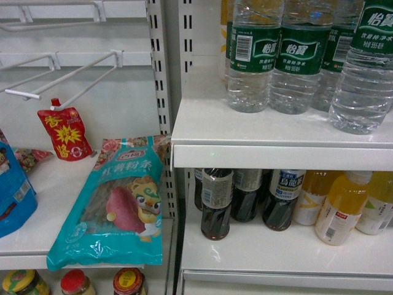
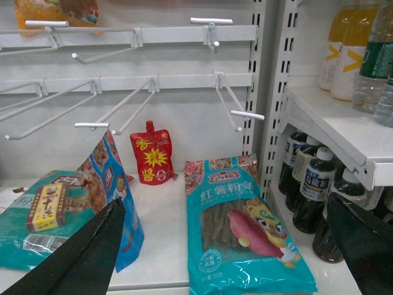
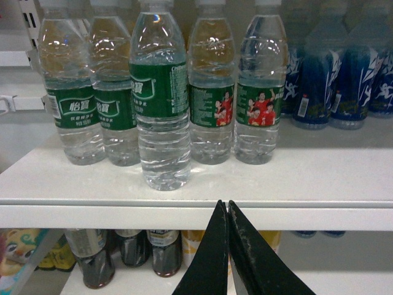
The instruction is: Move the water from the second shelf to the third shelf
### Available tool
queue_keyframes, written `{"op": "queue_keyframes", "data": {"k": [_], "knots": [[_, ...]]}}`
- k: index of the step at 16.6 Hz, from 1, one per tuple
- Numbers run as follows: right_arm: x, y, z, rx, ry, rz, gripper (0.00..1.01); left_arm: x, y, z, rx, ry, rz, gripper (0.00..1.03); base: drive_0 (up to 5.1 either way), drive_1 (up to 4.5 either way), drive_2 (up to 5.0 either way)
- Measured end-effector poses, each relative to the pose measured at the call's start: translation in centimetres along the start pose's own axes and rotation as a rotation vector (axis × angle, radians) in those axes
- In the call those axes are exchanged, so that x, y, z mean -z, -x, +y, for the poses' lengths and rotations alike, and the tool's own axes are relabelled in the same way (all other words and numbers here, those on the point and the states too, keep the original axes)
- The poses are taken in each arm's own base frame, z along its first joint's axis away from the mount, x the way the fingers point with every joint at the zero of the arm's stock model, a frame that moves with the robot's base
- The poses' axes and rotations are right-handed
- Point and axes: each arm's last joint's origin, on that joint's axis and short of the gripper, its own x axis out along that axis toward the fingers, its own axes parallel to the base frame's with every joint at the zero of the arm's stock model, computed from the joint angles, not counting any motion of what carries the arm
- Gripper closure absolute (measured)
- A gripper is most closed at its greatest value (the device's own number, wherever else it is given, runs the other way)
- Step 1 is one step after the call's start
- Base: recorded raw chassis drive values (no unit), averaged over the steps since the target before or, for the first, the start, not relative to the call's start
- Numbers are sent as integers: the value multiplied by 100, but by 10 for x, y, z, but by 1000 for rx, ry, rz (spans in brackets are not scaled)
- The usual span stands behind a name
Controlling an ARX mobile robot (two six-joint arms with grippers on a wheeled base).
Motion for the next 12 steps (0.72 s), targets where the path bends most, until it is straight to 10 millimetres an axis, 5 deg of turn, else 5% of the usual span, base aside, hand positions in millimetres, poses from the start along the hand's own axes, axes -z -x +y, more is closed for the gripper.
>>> {"op": "queue_keyframes", "data": {"k": [12], "knots": [[36,21,0,0,4,43,99,0,0,0,1,0,0,5,0,0,0]]}}
